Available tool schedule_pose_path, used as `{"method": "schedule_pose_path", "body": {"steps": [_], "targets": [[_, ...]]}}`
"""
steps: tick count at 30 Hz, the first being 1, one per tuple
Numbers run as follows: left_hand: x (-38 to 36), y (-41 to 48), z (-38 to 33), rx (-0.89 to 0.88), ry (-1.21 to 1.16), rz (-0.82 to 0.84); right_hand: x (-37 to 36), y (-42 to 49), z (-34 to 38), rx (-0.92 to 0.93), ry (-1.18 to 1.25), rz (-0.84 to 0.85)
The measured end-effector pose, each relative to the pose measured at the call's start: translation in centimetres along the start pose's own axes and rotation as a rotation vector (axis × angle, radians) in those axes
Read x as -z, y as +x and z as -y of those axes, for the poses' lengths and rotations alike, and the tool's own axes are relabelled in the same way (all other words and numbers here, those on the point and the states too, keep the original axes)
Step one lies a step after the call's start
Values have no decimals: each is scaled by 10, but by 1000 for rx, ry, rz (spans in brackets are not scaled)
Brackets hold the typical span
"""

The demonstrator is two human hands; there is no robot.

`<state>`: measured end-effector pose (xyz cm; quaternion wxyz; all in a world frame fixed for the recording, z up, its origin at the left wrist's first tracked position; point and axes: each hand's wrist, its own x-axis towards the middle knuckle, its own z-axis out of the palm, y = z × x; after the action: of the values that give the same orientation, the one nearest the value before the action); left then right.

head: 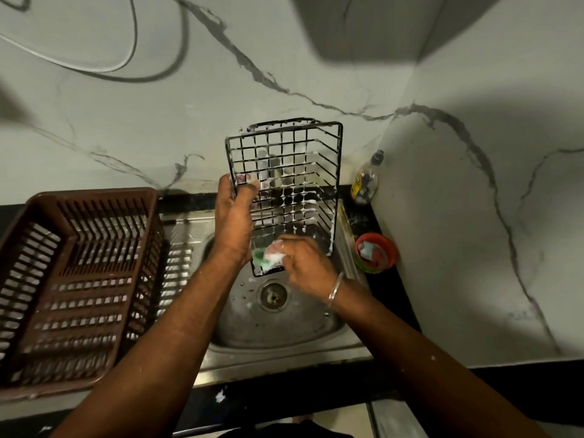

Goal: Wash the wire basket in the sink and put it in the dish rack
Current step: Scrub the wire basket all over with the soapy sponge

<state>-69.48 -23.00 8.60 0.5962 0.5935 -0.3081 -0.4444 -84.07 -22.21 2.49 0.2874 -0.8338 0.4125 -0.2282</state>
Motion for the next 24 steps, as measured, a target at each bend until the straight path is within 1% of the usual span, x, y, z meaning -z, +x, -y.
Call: {"method": "schedule_pose_path", "body": {"steps": [1,3,5,6,7,9,10,11,12,15,16,18,20,24], "targets": [[0,0,0,5,-2,-5,0,0,-4,-21,11,-10],[0,-1,-3,-4,8,-4,-1,0,-6,-71,-16,49],[-1,-3,-5,-13,13,7,-4,0,-4,-67,-76,72],[-2,-3,-6,-13,10,9,-6,-1,-1,-23,-96,33],[-1,-2,-6,-17,14,6,-9,-3,0,60,-103,-28],[0,1,-5,-28,36,-5,-19,-12,2,220,-133,-72],[0,2,-6,-32,44,-8,-24,-17,-1,274,-175,-82],[1,2,-6,-31,46,-9,-25,-21,-6,279,-230,-88],[2,3,-7,-27,43,-13,-22,-24,-12,221,-291,-112],[3,4,-7,-26,32,-22,-11,-25,-23,-91,-421,-237],[2,3,-8,-28,36,-22,-12,-21,-16,-124,-414,-238],[-1,2,-6,-47,63,-10,-21,-16,2,-57,-352,-206],[-4,0,-4,-82,92,12,-26,-18,10,-15,-357,-186],[-5,0,-4,-56,72,-2,-14,-23,-6,-192,-470,-280]]}}
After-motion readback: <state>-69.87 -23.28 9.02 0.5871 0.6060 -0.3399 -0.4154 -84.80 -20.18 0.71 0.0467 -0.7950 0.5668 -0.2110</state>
